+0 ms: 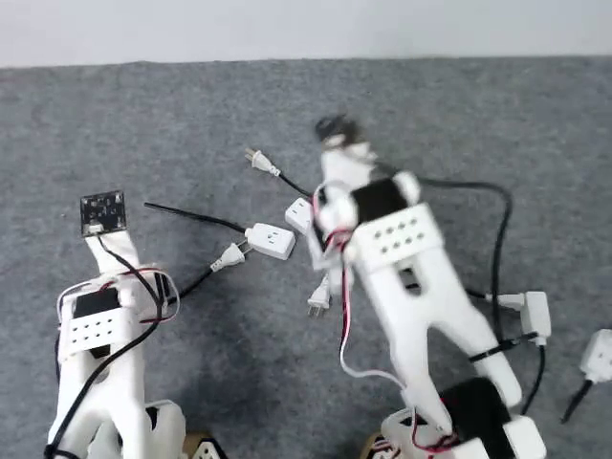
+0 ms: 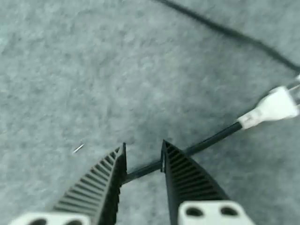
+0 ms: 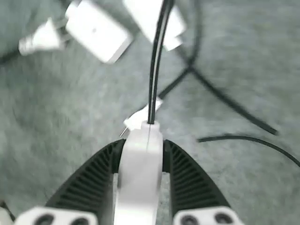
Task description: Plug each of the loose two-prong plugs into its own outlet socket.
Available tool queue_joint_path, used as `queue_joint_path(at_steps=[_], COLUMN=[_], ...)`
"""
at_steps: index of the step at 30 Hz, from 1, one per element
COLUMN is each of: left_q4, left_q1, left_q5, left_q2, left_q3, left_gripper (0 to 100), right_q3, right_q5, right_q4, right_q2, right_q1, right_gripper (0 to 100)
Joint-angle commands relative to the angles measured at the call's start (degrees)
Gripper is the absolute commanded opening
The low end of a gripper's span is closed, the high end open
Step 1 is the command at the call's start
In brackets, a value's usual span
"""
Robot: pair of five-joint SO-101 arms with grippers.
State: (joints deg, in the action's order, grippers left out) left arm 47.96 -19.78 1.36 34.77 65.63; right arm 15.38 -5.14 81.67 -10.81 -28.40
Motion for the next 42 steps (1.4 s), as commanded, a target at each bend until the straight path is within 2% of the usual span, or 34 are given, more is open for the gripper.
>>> queue_joint_path(at_steps=[1,4,8,12,14,18,21,26,30,32,34,36,39,42], left_q4=[0.3,0.1,0.1,0.1,0.1,0.0,-0.1,-1.7,-1.8,-1.9,-1.9,-1.9,-1.9,-1.9], left_q1=[-1.2,-1.2,-1.2,-1.2,-1.2,-1.1,-1.1,-1.1,-1.1,-1.1,-1.1,-1.1,-1.1,-1.1], left_q5=[-2.5,-2.5,-2.5,-2.6,-2.6,-2.6,-2.7,-2.7,-2.7,-2.7,-2.7,-2.7,-2.7,-2.7], left_q2=[0.5,0.4,0.4,0.4,0.2,0.1,0.1,0.1,0.1,0.1,0.1,0.1,0.1,0.1], left_q3=[-0.8,-0.8,-0.8,-0.8,-0.8,-0.8,-0.8,-0.6,-0.6,-0.6,-0.6,-0.6,-0.6,-0.6], left_gripper=[12,12,12,12,12,12,12,12,12,12,12,12,12,12], right_q3=[10.4,18.6,23.6,27.7,29.0,29.6,28.2,20.8,18.6,19.9,22.3,24.3,24.8,24.8], right_q5=[6.9,7.3,2.9,0.7,0.7,0.5,0.6,0.6,0.9,4.0,6.7,6.2,6.6,6.9], right_q4=[-5.8,-14.2,-25.9,-32.6,-33.9,-33.8,-33.7,-25.5,-20.3,-19.1,-19.2,-19.4,-19.7,-22.3], right_q2=[-2.5,-2.3,-1.7,-1.6,-1.6,-1.8,-2.9,-6.7,-10.2,-10.9,-10.3,-9.1,-6.4,-3.7], right_q1=[-9.5,-14.7,-15.1,-15.3,-15.3,-15.3,-15.3,-15.1,-15.7,-18.2,-22.3,-25.0,-23.6,-18.0], right_gripper=[0.9,0.9,0.9,1.8,6.7,23.7,28.1,21.9,0.0,3.5,0.3,1.5,0.9,0.9])
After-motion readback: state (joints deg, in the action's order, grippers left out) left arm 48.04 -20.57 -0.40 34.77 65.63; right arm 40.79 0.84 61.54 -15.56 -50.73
